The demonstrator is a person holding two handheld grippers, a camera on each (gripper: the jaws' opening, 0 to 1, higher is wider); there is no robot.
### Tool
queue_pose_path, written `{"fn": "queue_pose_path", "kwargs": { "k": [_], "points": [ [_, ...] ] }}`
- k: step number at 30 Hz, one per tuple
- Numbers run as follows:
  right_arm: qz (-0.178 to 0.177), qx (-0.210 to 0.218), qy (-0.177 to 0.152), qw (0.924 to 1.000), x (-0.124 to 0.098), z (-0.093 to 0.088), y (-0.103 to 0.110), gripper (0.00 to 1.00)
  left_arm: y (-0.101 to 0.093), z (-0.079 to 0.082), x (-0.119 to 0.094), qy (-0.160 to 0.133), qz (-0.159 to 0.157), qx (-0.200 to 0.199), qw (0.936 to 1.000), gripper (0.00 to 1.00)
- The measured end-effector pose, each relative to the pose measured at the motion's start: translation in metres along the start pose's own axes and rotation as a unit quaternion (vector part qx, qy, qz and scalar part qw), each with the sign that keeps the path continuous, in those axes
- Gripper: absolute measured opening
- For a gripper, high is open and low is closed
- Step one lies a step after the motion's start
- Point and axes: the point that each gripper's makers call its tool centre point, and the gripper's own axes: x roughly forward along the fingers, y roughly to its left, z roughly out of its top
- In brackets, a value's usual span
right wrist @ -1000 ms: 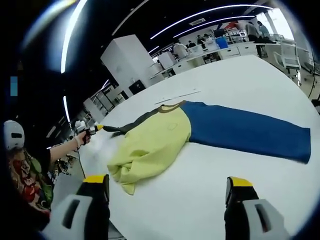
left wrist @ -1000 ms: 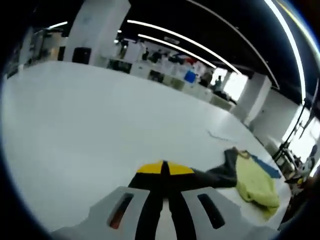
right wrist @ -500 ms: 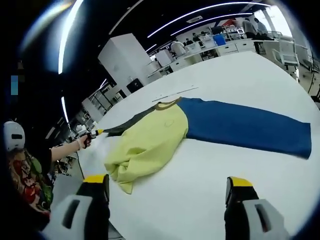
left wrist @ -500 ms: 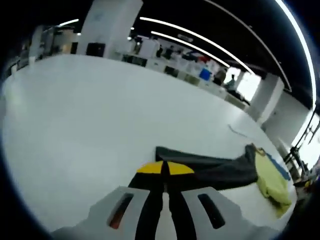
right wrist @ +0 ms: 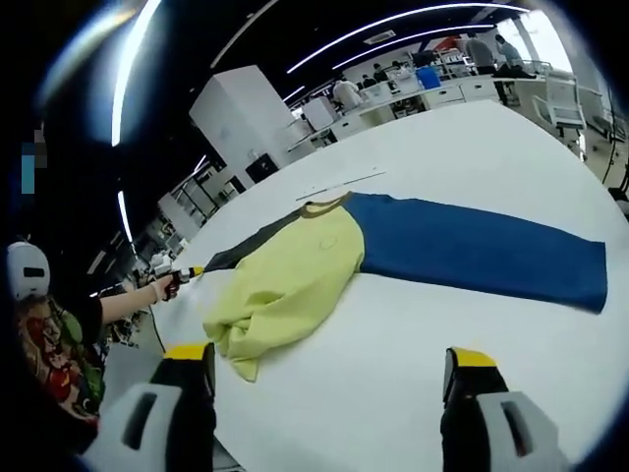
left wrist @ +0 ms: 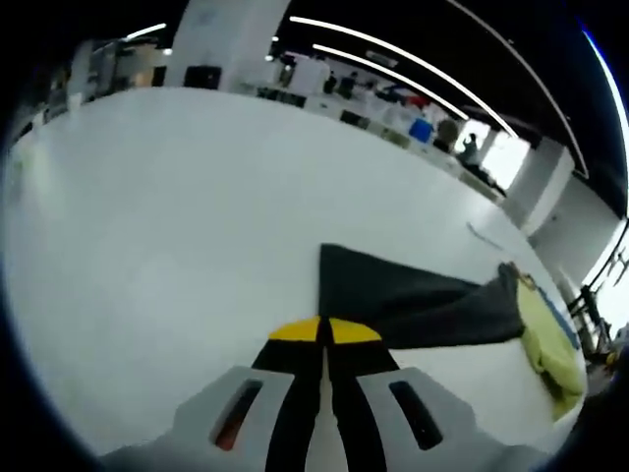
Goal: Fold the garment on the visible template until the final outline fits inside the template.
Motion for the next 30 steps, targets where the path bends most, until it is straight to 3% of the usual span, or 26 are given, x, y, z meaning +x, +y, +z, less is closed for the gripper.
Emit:
{"fn": "queue_pose_path", "kwargs": {
  "k": [5, 8, 9, 12, 14, 18, 22, 30],
  "points": [
    [0.003, 0.002, -0.001, 1.0000, 0.001, -0.001, 0.001, 0.97, 0.000, 0.000, -0.001, -0.002, -0.003, 0.007, 1.0000, 0.00],
    [0.003, 0.001, 0.001, 1.0000, 0.002, -0.003, 0.002, 0.98, -0.003, 0.003, -0.002, -0.002, -0.010, 0.048, 0.9988, 0.00],
    [0.003, 0.002, 0.003, 1.0000, 0.001, -0.004, 0.001, 0.98, -0.003, 0.004, -0.003, -0.003, -0.002, 0.055, 0.9985, 0.03],
    [0.000, 0.006, 0.004, 1.0000, 0.001, -0.007, -0.001, 0.98, -0.003, 0.015, -0.002, -0.015, 0.007, 0.082, 0.9965, 0.28],
    [0.000, 0.007, 0.003, 1.0000, 0.001, -0.007, -0.002, 0.98, -0.007, 0.020, 0.000, -0.015, 0.003, 0.103, 0.9945, 0.33],
    [-0.001, 0.008, 0.004, 1.0000, 0.000, -0.007, -0.002, 0.98, -0.018, 0.036, 0.007, -0.028, -0.018, 0.109, 0.9935, 0.36],
    [-0.002, 0.009, 0.005, 0.9999, -0.001, -0.007, -0.003, 0.98, -0.024, 0.042, 0.016, -0.017, -0.025, 0.133, 0.9907, 0.37],
    [-0.012, 0.014, 0.008, 0.9998, -0.007, -0.012, -0.008, 0.98, -0.014, 0.056, 0.039, 0.002, -0.015, 0.158, 0.9873, 0.28]
  ]
}}
